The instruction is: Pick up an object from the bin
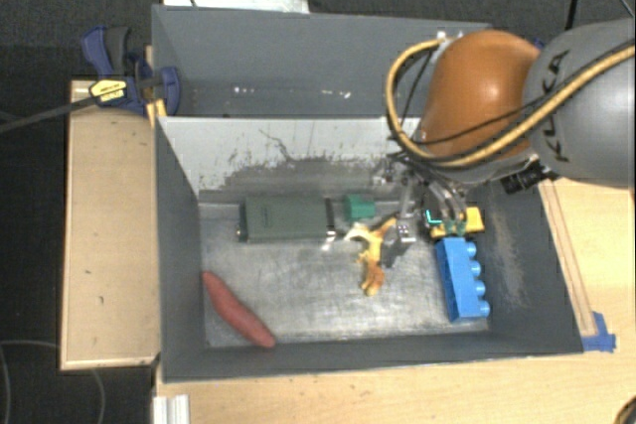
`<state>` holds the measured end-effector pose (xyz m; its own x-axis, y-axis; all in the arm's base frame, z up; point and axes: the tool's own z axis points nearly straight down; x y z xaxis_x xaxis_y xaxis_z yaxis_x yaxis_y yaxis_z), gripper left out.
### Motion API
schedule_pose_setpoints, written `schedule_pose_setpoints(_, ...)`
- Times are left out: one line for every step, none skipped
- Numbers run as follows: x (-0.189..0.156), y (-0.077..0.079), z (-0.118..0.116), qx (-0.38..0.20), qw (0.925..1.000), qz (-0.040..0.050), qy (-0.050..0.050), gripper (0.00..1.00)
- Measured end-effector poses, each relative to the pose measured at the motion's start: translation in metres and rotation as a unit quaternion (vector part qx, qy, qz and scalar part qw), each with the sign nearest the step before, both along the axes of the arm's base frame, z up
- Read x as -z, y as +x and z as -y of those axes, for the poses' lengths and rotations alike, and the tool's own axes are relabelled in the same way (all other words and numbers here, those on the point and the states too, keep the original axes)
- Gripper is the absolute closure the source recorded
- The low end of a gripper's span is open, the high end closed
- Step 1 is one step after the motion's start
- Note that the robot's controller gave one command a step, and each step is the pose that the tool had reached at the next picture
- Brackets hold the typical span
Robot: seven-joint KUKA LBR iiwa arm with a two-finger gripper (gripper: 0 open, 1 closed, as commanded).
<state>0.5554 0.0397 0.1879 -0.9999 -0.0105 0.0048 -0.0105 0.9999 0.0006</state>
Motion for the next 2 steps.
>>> schedule_pose_setpoints(-0.0043, 0.0017, 0.0003, 0.001, 1.0, 0.0039, 0.0, 1.0)
schedule_pose_setpoints(-0.0043, 0.0017, 0.0003, 0.002, 1.0, 0.0039, 0.0, 0.0)
